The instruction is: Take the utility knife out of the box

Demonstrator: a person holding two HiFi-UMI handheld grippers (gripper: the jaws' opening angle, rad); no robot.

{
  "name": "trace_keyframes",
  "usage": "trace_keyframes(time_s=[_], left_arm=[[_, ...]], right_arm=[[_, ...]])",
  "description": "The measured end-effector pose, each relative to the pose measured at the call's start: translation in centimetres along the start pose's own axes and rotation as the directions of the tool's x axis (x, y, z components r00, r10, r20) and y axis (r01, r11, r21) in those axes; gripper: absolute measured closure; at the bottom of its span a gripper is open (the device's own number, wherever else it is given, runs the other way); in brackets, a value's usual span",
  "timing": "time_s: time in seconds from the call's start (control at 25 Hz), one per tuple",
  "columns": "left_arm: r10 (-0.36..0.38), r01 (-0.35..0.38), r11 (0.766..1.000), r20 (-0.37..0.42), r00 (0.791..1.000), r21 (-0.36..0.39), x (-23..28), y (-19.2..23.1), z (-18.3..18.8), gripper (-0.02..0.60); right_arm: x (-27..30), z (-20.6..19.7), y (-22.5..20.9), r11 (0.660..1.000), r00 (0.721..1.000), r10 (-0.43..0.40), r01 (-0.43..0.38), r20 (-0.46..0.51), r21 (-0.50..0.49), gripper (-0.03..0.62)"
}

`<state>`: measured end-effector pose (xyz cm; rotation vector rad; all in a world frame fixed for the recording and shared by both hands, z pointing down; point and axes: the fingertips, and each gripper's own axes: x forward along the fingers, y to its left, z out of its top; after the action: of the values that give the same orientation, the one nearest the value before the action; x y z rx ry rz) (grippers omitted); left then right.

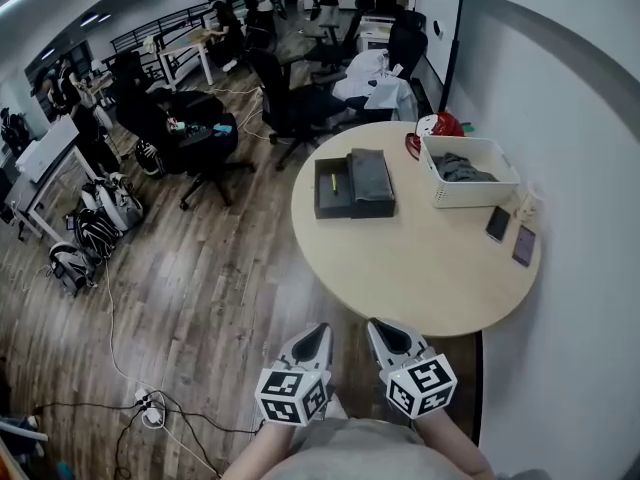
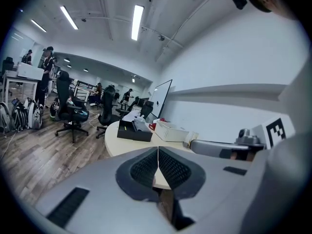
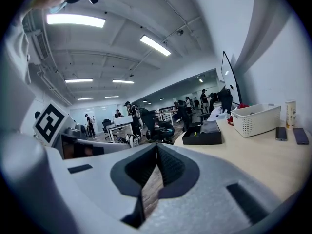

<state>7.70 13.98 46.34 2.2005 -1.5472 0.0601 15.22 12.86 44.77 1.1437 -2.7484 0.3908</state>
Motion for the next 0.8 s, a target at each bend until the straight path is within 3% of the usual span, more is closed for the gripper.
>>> trace_keyframes(time_s=[0.8], left_arm=[[-0.067,0.068,0.998,-0.022,0.997,0.018,12.7,16.1,11.2,0.578]], right_arm=[[21.7,8.0,-4.2,0.998,0.998,-0.052,0.052,0.02,0.03,0.594]])
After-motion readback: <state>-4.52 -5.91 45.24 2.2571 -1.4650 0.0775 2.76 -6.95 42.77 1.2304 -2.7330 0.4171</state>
